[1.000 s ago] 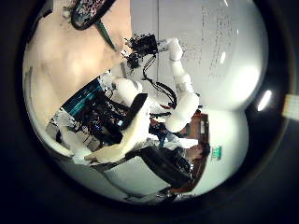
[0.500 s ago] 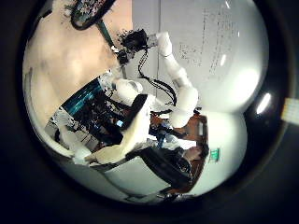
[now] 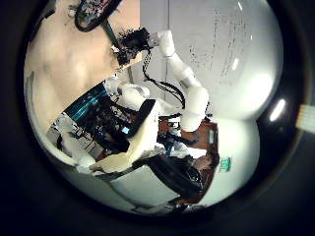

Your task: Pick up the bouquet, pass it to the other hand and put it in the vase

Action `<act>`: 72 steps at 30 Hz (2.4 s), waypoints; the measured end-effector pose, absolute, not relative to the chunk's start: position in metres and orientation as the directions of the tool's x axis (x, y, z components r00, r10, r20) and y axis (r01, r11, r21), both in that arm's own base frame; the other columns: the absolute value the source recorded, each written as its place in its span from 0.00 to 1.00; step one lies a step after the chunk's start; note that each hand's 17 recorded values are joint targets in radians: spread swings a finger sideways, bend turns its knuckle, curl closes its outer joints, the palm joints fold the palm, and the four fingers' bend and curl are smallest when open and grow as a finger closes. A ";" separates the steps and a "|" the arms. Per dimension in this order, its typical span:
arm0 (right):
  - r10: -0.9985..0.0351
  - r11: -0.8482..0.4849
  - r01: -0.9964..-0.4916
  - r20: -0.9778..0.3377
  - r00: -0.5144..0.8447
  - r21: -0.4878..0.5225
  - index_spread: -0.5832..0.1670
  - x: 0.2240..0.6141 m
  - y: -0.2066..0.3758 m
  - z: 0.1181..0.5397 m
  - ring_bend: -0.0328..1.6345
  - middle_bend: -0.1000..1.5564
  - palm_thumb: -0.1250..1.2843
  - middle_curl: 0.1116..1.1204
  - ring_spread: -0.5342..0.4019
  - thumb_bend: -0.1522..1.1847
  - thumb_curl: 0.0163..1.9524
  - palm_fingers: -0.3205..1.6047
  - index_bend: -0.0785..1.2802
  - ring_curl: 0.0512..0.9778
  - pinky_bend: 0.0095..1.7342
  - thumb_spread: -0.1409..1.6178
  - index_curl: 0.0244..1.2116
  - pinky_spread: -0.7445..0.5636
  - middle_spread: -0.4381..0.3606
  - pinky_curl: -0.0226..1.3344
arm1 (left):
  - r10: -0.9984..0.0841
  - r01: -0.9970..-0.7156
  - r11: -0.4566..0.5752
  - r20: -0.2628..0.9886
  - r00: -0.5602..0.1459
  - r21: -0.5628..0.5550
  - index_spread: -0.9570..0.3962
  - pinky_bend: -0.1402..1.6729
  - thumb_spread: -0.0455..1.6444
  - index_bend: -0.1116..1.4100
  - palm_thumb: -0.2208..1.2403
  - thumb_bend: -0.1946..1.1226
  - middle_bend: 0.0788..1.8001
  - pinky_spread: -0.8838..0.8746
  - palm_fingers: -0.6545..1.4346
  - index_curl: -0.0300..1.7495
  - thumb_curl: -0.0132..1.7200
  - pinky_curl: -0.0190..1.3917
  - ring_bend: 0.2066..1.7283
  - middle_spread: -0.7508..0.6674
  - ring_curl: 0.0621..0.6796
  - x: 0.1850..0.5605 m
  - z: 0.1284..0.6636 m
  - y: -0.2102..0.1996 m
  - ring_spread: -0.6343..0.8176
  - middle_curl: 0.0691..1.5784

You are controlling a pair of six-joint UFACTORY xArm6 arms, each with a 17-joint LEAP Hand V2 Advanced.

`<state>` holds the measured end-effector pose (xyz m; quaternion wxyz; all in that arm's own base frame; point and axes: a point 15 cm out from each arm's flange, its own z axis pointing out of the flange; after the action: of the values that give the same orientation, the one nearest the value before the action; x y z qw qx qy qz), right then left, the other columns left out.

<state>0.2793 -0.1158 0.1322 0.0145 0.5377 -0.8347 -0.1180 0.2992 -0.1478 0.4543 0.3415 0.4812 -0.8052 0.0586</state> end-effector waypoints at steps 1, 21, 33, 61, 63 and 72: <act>-0.902 0.392 -0.893 -0.102 -0.420 0.220 0.51 0.278 -0.114 0.129 0.64 0.49 0.48 0.43 0.39 0.10 0.20 0.37 0.30 0.39 0.41 0.68 0.43 0.60 0.49 0.22 | -0.734 -0.814 0.531 0.606 -0.305 0.234 0.69 0.35 0.75 0.19 0.33 0.14 0.07 0.79 0.45 0.23 0.18 0.06 0.24 0.68 0.16 0.299 0.454 -0.148 0.72 0.22; -0.913 0.403 -0.905 -0.003 -0.407 0.132 0.32 0.301 -0.136 0.112 0.71 0.51 0.63 0.53 0.27 0.10 0.23 0.52 0.30 0.47 0.56 0.64 0.49 0.29 0.30 0.22 | -0.726 -0.818 0.528 0.621 -0.295 0.230 0.69 0.35 0.75 0.19 0.33 0.14 0.07 0.79 0.45 0.23 0.18 0.06 0.25 0.68 0.16 0.304 0.453 -0.151 0.72 0.22; -0.913 0.407 -0.913 -0.001 -0.407 0.036 0.15 0.327 -0.147 0.114 0.73 0.55 0.71 0.64 0.25 0.10 0.24 0.65 0.37 0.52 0.65 0.62 0.61 0.18 0.21 0.29 | -0.724 -0.817 0.529 0.623 -0.295 0.229 0.69 0.35 0.75 0.19 0.33 0.14 0.07 0.79 0.45 0.23 0.17 0.06 0.25 0.67 0.16 0.304 0.452 -0.151 0.72 0.22; -0.920 0.393 -0.917 0.036 -0.391 0.069 0.03 0.351 -0.158 0.098 0.70 0.54 0.76 0.75 0.26 0.10 0.26 0.75 0.36 0.56 0.65 0.60 0.79 0.19 0.18 0.34 | -0.723 -0.818 0.527 0.627 -0.289 0.230 0.69 0.37 0.76 0.19 0.33 0.14 0.07 0.78 0.46 0.23 0.17 0.05 0.25 0.67 0.17 0.310 0.450 -0.148 0.71 0.22; -0.920 0.392 -0.917 0.036 -0.390 0.070 0.03 0.348 -0.158 0.099 0.72 0.56 0.77 0.78 0.27 0.10 0.26 0.77 0.41 0.58 0.67 0.60 0.82 0.22 0.17 0.36 | -0.724 -0.820 0.524 0.627 -0.287 0.230 0.69 0.37 0.76 0.19 0.33 0.14 0.07 0.78 0.46 0.23 0.17 0.05 0.25 0.67 0.17 0.311 0.450 -0.147 0.71 0.22; -0.919 0.393 -0.920 0.036 -0.392 0.020 0.09 0.356 -0.161 0.118 0.79 0.70 0.86 0.87 0.30 0.12 0.30 0.81 0.65 0.67 0.77 0.59 0.91 0.35 0.20 0.45 | -0.727 -0.823 0.519 0.627 -0.282 0.232 0.69 0.37 0.76 0.19 0.33 0.14 0.07 0.78 0.46 0.23 0.17 0.05 0.25 0.67 0.17 0.311 0.450 -0.145 0.71 0.22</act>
<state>0.3562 -0.1611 0.1184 0.0207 0.5511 -0.8342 0.0017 0.3110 -0.1447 0.4495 0.3511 0.4856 -0.7976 0.0684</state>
